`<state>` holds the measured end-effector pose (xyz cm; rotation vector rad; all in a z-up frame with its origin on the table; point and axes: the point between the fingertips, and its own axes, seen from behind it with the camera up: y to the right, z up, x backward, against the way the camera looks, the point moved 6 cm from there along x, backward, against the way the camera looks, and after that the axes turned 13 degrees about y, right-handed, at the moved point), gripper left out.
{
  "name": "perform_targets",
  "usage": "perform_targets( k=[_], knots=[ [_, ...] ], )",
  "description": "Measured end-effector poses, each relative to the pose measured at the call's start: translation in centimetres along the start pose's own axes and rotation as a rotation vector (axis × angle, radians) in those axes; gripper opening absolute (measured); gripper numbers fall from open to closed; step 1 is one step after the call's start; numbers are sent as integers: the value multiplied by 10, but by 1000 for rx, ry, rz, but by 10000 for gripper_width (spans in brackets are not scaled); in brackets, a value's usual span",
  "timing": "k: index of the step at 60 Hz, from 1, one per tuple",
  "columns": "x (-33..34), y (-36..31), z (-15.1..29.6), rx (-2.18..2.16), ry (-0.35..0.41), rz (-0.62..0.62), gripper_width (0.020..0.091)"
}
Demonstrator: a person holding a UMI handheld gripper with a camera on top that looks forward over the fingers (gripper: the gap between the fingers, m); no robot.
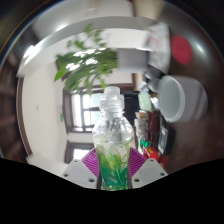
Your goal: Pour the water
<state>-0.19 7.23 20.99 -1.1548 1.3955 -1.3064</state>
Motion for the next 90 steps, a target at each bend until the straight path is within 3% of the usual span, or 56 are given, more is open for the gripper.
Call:
perform_targets(
  k=[7,15,23,34,43,60,66,77,79,81,85,90],
  knots=[
    [-2,-41,16,421,6,123,342],
    [-4,-76,53,917,73,204,342],
    [-14,-81,109,1424,148,144,341],
    [-20,-63,204,1698,265,-52,341],
    [-31,-7,241,1654,244,-120,340],
    [-38,81,253,1626,120,-134,342],
    [-39,80,250,1610,151,-111,341],
    [-38,80,247,1610,146,-93,523],
    [-36,84,248,1598,130,-108,593],
    [-33,87,247,1586,111,-120,719],
    [-26,91,245,1578,84,-120,824],
    [-5,89,241,1597,72,-109,841]
  ],
)
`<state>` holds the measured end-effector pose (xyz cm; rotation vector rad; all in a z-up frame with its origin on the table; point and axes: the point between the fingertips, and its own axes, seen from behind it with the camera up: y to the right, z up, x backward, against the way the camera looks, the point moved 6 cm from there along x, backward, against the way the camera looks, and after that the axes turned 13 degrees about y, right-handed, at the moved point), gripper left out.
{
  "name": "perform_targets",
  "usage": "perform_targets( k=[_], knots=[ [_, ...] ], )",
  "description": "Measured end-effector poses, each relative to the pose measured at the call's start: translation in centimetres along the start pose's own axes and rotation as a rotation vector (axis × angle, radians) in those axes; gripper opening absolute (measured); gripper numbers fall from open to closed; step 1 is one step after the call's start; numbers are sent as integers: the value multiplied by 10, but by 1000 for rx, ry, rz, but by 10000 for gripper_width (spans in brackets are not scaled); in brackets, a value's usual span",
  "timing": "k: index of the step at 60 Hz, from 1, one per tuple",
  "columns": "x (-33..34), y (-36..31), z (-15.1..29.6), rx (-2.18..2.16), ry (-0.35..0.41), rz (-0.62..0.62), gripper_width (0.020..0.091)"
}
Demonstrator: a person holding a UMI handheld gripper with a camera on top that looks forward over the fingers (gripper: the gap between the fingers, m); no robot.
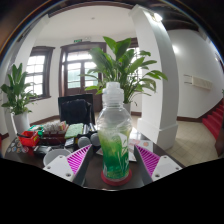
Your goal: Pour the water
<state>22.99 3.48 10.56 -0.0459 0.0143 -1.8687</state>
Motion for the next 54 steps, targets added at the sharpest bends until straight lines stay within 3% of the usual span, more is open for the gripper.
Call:
perform_targets(
  k=[13,31,42,54],
  knots=[
    [88,4,20,59,5,-15,841],
    [219,-1,94,79,116,31,840],
    [271,-18,107,73,114,68,841],
    [295,-39,97,99,61,117,840]
  ],
)
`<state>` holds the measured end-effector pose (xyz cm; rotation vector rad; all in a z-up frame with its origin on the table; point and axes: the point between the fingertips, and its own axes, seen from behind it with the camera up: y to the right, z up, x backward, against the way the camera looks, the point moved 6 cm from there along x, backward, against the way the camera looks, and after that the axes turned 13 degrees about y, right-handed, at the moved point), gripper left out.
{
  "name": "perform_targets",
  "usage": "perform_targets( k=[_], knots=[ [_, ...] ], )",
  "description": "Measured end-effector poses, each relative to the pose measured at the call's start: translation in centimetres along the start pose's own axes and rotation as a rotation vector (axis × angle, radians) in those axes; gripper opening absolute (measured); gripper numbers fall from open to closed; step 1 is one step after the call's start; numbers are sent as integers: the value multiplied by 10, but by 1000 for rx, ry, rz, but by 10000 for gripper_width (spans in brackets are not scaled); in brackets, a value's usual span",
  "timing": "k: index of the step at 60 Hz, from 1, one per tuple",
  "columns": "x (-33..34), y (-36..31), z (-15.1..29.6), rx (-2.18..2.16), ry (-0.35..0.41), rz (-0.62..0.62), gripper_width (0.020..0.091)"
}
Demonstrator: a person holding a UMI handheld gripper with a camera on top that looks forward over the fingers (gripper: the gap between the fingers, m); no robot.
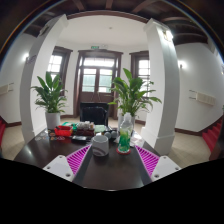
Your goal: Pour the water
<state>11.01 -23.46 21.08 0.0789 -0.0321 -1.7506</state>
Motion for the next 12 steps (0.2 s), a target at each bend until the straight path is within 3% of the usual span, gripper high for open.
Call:
perform_targets(
  k=[12],
  knots=[
    [1,-16,-2,-18,-2,40,839]
  ],
)
